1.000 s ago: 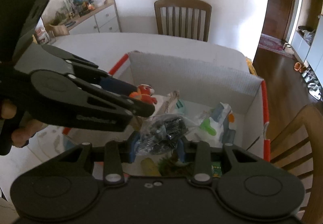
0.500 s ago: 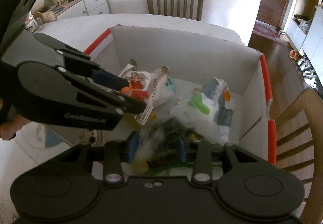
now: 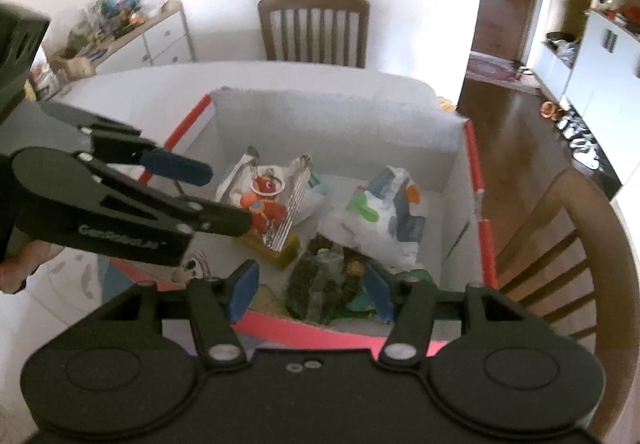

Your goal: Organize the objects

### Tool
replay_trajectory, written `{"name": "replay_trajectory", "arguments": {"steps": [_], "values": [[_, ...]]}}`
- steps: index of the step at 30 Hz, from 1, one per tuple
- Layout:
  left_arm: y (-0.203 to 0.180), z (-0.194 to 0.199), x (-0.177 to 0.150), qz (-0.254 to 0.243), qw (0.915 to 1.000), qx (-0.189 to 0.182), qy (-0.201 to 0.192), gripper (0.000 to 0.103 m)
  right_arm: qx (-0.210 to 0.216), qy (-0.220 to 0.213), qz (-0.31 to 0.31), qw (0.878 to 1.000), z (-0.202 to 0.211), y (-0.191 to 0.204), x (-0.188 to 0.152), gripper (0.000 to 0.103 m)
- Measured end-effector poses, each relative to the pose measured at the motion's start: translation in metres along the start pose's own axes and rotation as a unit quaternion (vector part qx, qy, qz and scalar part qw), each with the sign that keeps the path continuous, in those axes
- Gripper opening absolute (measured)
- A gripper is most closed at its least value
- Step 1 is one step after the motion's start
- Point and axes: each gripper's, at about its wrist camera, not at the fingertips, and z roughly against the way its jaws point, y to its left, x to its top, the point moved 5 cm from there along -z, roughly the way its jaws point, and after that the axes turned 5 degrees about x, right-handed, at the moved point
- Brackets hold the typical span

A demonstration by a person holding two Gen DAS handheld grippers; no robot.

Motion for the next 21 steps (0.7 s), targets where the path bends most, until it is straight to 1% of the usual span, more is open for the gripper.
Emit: {"name": "replay_trajectory", "arguments": {"steps": [2, 6, 9, 11, 14, 16, 19, 20, 21], "values": [[0.001, 0.012, -0.002, 0.001, 0.9999, -0.001, -0.011, 0.063, -0.006, -0.013, -0.008, 1.0, 0.011, 0.005, 0.0, 0.059], [0.003, 0.038, -0.009, 0.003, 0.9994, -0.003, -0.036, 0.064, -0.021, -0.048, -0.025, 0.998, 0.032, 0.014, 0.0, 0.063], [0.007, 0.059, -0.014, 0.006, 0.9986, -0.005, -0.053, 0.064, -0.016, -0.077, -0.048, 0.996, 0.049, 0.02, 0.0, 0.068], [0.01, 0.07, -0.018, 0.007, 0.998, -0.002, -0.063, 0.064, -0.022, -0.097, -0.055, 0.994, 0.058, 0.027, -0.001, 0.07], [0.015, 0.086, -0.023, 0.016, 0.9967, 0.0, -0.08, 0.074, -0.028, -0.118, -0.059, 0.991, 0.069, 0.037, -0.002, 0.075], [0.019, 0.097, -0.026, 0.02, 0.9957, 0.005, -0.091, 0.076, -0.028, -0.131, -0.064, 0.989, 0.075, 0.042, -0.002, 0.079], [0.023, 0.11, -0.031, 0.021, 0.9946, 0.007, -0.101, 0.076, -0.033, -0.146, -0.073, 0.986, 0.081, 0.048, -0.005, 0.083], [0.025, 0.114, -0.033, 0.022, 0.9945, 0.007, -0.102, 0.078, -0.033, -0.148, -0.075, 0.986, 0.084, 0.05, -0.007, 0.083], [0.026, 0.117, -0.035, 0.022, 0.9944, 0.006, -0.103, 0.082, -0.034, -0.152, -0.078, 0.985, 0.085, 0.052, -0.008, 0.085]]}}
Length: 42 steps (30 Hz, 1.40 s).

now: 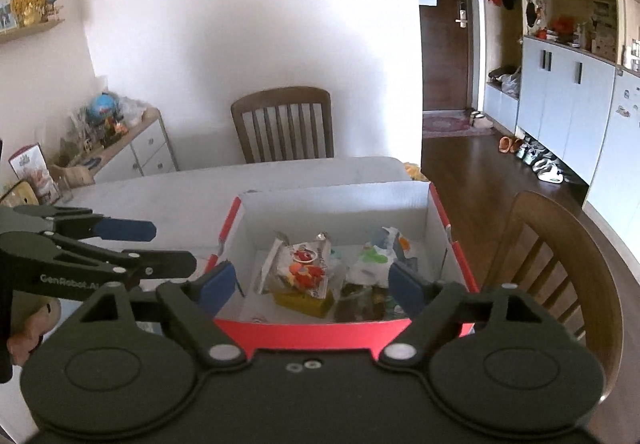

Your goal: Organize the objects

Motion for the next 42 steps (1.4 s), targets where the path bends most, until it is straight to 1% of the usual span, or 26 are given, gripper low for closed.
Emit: {"name": "replay_trajectory", "arguments": {"steps": [3, 5, 7, 9, 11, 16, 19, 24, 30, 35, 42], "values": [[0.001, 0.01, -0.004, -0.004, 1.0, -0.001, -0.005, 0.083, 0.001, -0.01, -0.008, 1.0, 0.007, 0.004, -0.003, 0.09], [0.002, 0.016, -0.006, -0.006, 0.9999, -0.005, -0.007, 0.085, -0.003, -0.017, -0.008, 1.0, 0.013, 0.011, -0.004, 0.096], [0.003, 0.022, -0.008, -0.008, 0.9999, -0.006, -0.011, 0.089, -0.004, -0.026, -0.008, 1.0, 0.017, 0.016, -0.004, 0.102], [0.004, 0.026, -0.01, -0.007, 0.9998, -0.013, -0.012, 0.098, -0.003, -0.032, -0.009, 0.999, 0.02, 0.021, -0.003, 0.102], [0.006, 0.029, -0.012, -0.004, 0.9997, -0.015, -0.017, 0.102, -0.004, -0.033, -0.01, 0.999, 0.021, 0.025, -0.004, 0.102], [0.011, 0.033, -0.018, 0.0, 0.9998, -0.016, -0.016, 0.103, -0.005, -0.033, -0.017, 0.999, 0.024, 0.035, -0.006, 0.102], [0.013, 0.036, -0.023, 0.004, 0.9996, -0.025, -0.013, 0.103, -0.005, -0.034, -0.017, 0.999, 0.027, 0.04, -0.007, 0.102], [0.015, 0.045, -0.027, 0.004, 0.9993, -0.027, -0.024, 0.103, -0.006, -0.035, -0.024, 0.999, 0.031, 0.043, -0.011, 0.102], [0.015, 0.052, -0.028, -0.01, 0.9993, -0.007, -0.037, 0.103, -0.01, -0.032, -0.032, 0.999, 0.033, 0.047, -0.018, 0.102], [0.015, 0.053, -0.031, -0.008, 0.9992, -0.014, -0.035, 0.103, -0.013, -0.031, -0.035, 0.999, 0.033, 0.05, -0.019, 0.102], [0.013, 0.054, -0.034, -0.023, 0.9988, -0.006, -0.042, 0.103, -0.014, -0.031, -0.037, 0.999, 0.033, 0.053, -0.021, 0.102]]}}
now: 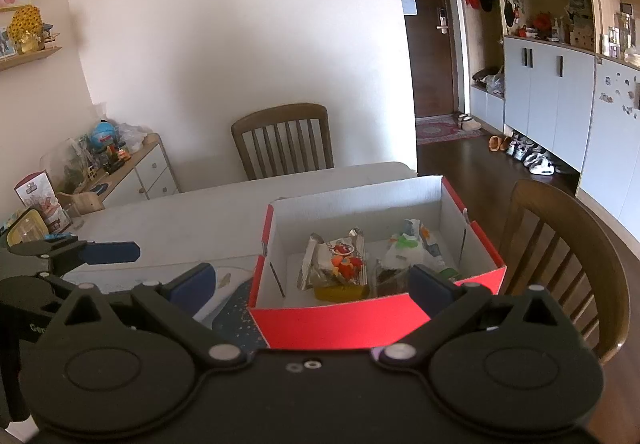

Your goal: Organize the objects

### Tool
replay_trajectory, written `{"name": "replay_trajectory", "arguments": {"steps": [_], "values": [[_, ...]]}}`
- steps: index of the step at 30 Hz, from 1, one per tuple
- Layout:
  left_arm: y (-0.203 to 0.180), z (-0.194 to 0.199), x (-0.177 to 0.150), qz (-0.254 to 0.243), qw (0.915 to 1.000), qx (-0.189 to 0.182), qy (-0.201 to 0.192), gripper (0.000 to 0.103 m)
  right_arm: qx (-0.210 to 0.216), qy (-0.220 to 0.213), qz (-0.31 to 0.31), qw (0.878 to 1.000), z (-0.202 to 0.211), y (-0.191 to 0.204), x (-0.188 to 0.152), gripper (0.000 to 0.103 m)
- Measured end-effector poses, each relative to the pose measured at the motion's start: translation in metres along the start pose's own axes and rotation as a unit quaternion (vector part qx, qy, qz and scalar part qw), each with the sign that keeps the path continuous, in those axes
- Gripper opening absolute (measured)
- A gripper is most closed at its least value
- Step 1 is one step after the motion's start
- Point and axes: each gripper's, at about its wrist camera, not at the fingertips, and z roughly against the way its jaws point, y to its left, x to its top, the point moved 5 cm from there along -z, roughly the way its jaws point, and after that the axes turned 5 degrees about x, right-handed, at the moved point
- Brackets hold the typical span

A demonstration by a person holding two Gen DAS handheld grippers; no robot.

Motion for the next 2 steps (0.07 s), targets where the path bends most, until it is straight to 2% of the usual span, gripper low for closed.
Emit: {"name": "replay_trajectory", "arguments": {"steps": [2], "values": [[0.0002, 0.0003, -0.0005, 0.0, 1.0, -0.003, 0.002, 0.103, -0.002, 0.0, -0.003, 1.0, -0.0001, 0.0006, -0.0007, 0.102]]}}
